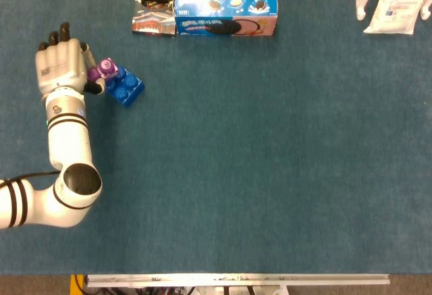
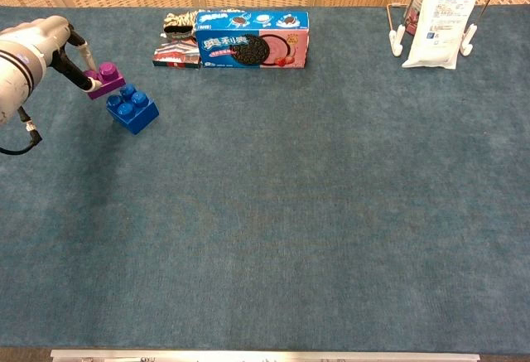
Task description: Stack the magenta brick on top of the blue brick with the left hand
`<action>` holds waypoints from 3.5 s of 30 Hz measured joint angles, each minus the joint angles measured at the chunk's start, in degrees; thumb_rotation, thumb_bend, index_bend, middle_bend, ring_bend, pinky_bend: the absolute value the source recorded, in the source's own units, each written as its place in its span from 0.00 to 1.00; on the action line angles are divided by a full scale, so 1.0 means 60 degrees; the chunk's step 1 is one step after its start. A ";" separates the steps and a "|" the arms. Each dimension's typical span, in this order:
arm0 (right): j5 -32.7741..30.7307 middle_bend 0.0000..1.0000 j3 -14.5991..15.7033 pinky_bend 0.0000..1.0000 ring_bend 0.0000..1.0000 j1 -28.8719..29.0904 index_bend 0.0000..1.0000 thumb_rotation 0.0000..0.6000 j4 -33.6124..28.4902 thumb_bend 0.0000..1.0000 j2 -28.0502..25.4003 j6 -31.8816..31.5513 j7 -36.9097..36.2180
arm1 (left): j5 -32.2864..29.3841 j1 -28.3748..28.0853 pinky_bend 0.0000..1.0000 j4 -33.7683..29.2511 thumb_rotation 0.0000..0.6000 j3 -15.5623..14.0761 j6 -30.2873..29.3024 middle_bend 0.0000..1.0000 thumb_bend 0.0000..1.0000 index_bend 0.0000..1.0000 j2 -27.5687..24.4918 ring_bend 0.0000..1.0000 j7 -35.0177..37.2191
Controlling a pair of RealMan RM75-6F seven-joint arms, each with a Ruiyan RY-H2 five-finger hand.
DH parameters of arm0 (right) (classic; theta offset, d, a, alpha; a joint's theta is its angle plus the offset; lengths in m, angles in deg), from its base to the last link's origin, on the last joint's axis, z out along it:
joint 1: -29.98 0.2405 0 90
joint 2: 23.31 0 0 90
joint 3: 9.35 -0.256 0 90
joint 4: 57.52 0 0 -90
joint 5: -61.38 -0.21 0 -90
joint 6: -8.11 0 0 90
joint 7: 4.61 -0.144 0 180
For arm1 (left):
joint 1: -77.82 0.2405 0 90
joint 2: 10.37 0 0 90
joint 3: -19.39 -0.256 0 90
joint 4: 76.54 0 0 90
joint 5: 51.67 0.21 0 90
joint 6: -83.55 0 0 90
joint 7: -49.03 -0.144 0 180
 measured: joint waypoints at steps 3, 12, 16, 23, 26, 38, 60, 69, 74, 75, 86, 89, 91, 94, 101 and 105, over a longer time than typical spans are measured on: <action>0.0020 0.24 0.0013 0.31 0.17 0.0005 0.18 1.00 0.0001 0.00 -0.0002 0.0002 0.0000 | -0.0283 0.0050 0.10 -0.0084 1.00 0.0378 0.0042 0.00 0.34 0.57 0.0046 0.00 0.0270; 0.0026 0.24 0.0038 0.31 0.17 0.0049 0.18 1.00 -0.0032 0.00 0.0027 0.0043 0.0113 | -0.0185 0.0125 0.10 -0.0130 1.00 0.0541 -0.0135 0.00 0.34 0.58 0.0250 0.00 0.0421; 0.0012 0.24 0.0038 0.31 0.17 0.0053 0.18 1.00 -0.0036 0.00 0.0026 0.0044 0.0116 | -0.0188 0.0156 0.10 -0.0060 1.00 0.0520 -0.0140 0.00 0.34 0.58 0.0318 0.00 0.0349; 0.0007 0.24 0.0041 0.31 0.17 0.0047 0.18 1.00 -0.0032 0.00 0.0007 0.0026 0.0071 | -0.0281 0.0187 0.10 0.0160 1.00 0.0524 0.0044 0.00 0.34 0.58 0.0408 0.00 0.0217; 0.0006 0.24 0.0042 0.31 0.17 0.0039 0.18 1.00 -0.0022 0.00 0.0004 0.0010 0.0047 | -0.0357 0.0169 0.10 0.0317 1.00 0.0531 0.0072 0.00 0.34 0.59 0.0478 0.00 0.0123; 0.0018 0.24 0.0057 0.31 0.17 0.0052 0.18 1.00 -0.0011 0.00 0.0008 0.0019 0.0045 | -0.0556 0.0148 0.10 0.0641 1.00 0.0645 0.0109 0.00 0.34 0.59 0.0663 0.00 -0.0143; 0.0014 0.24 0.0073 0.31 0.17 0.0055 0.18 1.00 -0.0005 0.00 -0.0001 0.0021 0.0012 | -0.0548 0.0160 0.10 0.0895 1.00 0.0751 0.0259 0.00 0.34 0.60 0.0969 0.00 -0.0326; -0.0002 0.24 0.0075 0.31 0.17 0.0062 0.18 1.00 -0.0007 0.00 -0.0004 0.0035 0.0026 | -0.0827 0.0045 0.10 0.0874 1.00 0.0782 0.0256 0.00 0.34 0.60 0.0949 0.00 -0.0759; -0.0007 0.24 0.0075 0.31 0.17 0.0064 0.18 1.00 -0.0003 0.00 -0.0005 0.0039 0.0019 | -0.0964 -0.0050 0.10 0.0853 1.00 0.0805 0.0268 0.00 0.34 0.60 0.0945 0.00 -0.0994; -0.0006 0.24 0.0074 0.30 0.17 0.0063 0.18 1.00 -0.0004 0.00 -0.0006 0.0033 0.0015 | -0.0989 -0.0067 0.10 0.0852 1.00 0.0808 0.0272 0.00 0.34 0.60 0.0945 0.00 -0.1032; -0.0005 0.24 0.0078 0.31 0.17 0.0057 0.18 1.00 0.0003 0.00 -0.0010 0.0026 -0.0002 | -0.1146 -0.0215 0.10 0.0910 1.00 0.0790 0.0312 0.00 0.34 0.61 0.1020 0.00 -0.1341; -0.0022 0.24 0.0073 0.31 0.17 0.0056 0.18 1.00 -0.0001 0.00 -0.0014 0.0027 -0.0001 | -0.1023 -0.0217 0.10 0.0925 1.00 0.0781 0.0291 0.00 0.34 0.61 0.1045 0.00 -0.1298; -0.0024 0.24 0.0076 0.31 0.17 0.0056 0.18 1.00 -0.0003 0.00 -0.0014 0.0032 0.0001 | -0.0970 -0.0218 0.10 0.0923 1.00 0.0773 0.0269 0.00 0.34 0.61 0.1067 0.00 -0.1278; -0.0016 0.24 0.0077 0.31 0.17 0.0058 0.18 1.00 -0.0004 0.00 -0.0013 0.0030 0.0005 | -0.0972 -0.0232 0.10 0.0909 1.00 0.0762 0.0258 0.00 0.34 0.61 0.1073 0.00 -0.1325; -0.0021 0.24 0.0077 0.31 0.17 0.0049 0.18 1.00 -0.0001 0.00 -0.0018 0.0019 -0.0012 | -0.1008 -0.0280 0.10 0.0912 1.00 0.0693 0.0254 0.00 0.34 0.61 0.1107 0.00 -0.1494; -0.0031 0.24 0.0074 0.31 0.17 0.0057 0.18 1.00 0.0001 0.00 -0.0021 0.0036 -0.0015 | -0.1073 -0.0340 0.10 0.0933 1.00 0.0648 0.0287 0.00 0.34 0.61 0.1132 0.00 -0.1673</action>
